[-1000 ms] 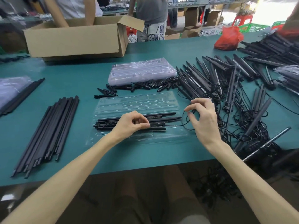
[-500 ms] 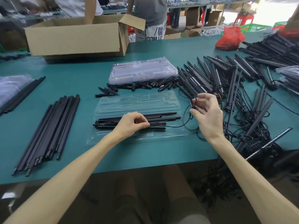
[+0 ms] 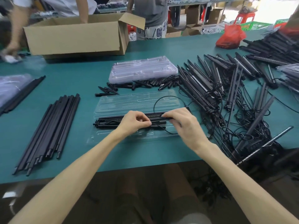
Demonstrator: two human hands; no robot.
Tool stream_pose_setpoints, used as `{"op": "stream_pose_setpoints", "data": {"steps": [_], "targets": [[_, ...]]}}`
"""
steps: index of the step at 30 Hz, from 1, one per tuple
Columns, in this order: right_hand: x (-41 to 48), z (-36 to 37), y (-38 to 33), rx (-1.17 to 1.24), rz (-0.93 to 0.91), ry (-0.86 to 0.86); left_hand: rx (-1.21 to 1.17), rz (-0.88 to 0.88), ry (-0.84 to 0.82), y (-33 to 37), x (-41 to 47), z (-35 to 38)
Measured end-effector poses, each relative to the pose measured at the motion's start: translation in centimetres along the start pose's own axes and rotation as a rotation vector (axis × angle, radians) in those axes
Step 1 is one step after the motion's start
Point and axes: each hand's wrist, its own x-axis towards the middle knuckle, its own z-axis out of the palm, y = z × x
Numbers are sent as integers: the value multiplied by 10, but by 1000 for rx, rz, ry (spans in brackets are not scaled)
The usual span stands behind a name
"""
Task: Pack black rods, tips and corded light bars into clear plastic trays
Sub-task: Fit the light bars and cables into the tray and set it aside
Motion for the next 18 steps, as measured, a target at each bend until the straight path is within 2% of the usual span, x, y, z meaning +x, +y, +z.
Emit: {"op": "stream_pose_setpoints", "data": {"steps": [5,11,18], "targets": [[-2,24,-11,-140,-86,-165,-112,36,-91,1,-5,-6],[-2,32,-10,-107,58,-247,-278,79,-146,3,-14,-14],[-7,30,-8,-48,139,-270,-235,134,-227,4,-19,-16]]}}
